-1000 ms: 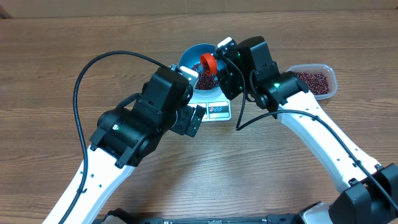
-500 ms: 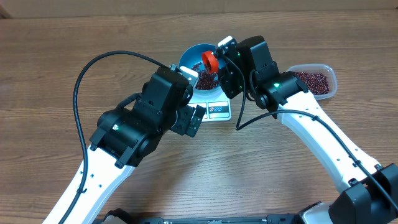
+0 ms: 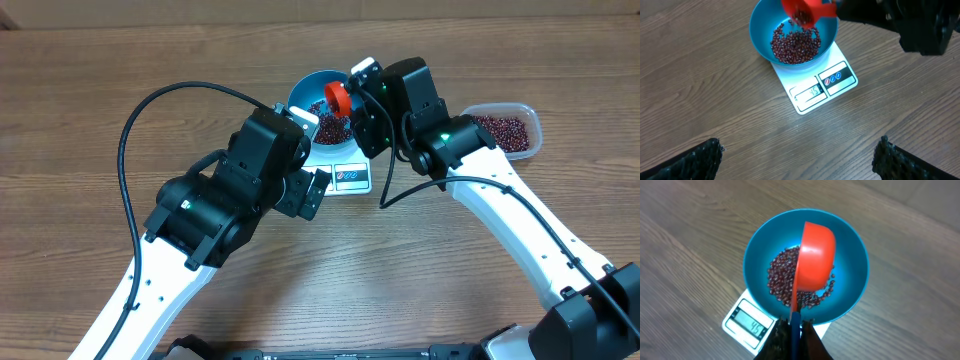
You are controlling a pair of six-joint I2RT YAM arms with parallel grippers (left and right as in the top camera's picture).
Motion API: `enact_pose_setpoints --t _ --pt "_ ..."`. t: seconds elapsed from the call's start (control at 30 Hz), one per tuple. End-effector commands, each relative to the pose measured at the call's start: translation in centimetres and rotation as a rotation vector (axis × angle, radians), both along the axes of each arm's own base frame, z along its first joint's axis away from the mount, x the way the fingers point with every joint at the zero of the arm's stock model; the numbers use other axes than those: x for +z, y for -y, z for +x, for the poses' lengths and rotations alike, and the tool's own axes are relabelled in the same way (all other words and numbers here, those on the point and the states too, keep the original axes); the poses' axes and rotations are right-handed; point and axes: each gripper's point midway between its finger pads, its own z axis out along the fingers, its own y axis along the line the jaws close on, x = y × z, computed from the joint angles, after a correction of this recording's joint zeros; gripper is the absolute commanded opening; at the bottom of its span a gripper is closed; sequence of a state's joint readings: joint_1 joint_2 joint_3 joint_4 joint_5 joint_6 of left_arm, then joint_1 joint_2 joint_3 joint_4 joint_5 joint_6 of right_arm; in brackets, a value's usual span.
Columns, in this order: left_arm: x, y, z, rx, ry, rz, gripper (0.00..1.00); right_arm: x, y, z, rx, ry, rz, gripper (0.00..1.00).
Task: Scoop item into bowl and weigh 150g on scale
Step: 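Hold the scoop inverted over the bowl, shaking out remaining beans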
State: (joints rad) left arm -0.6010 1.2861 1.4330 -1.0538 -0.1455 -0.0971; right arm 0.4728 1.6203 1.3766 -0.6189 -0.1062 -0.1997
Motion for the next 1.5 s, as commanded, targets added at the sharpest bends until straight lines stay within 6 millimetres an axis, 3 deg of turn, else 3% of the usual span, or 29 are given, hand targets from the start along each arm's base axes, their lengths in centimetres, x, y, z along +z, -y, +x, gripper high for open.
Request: enact_pose_setpoints --t 0.0,0.2,0.4,0.63,0.8,1.03,1.2,1.37,1.47 --pt "0.1 0.0 0.2 -0.01 0.002 0.002 1.0 2.2 -0.9 -0.6 0.087 0.047 0.016 0.04" --pt "0.1 0.0 0.2 -0.01 0.002 0.002 1.0 2.5 0.7 0.9 -0.079 0.064 0.011 0.04" --pt "0.1 0.0 0.2 -0.01 0.002 0.002 1.0 2.2 -0.4 -0.2 0.041 0.05 0.007 0.04" --pt "0.1 0.0 0.2 -0.01 0.002 0.002 1.0 2.5 0.8 1.0 -0.086 0.065 0.006 0.04" --pt "0.1 0.0 0.2 -0.01 0.002 0.002 1.0 2.0 -0.5 -0.5 0.073 0.056 -0.022 0.04" --pt "0.1 0.0 0.2 -0.01 0.002 0.002 1.0 2.5 1.2 1.1 -0.119 0.071 -0.01 0.04" --pt "0.1 0.0 0.2 -0.01 0.002 0.002 1.0 1.9 -0.6 -0.7 0.085 0.059 -0.037 0.04" --pt "0.0 0.0 0.2 -0.01 0.002 0.002 1.0 2.4 1.4 1.2 -0.117 0.09 -0.048 0.04" --pt "0.1 0.0 0.2 -0.01 0.002 0.002 1.0 2.3 -0.1 0.2 0.0 0.07 -0.018 0.04"
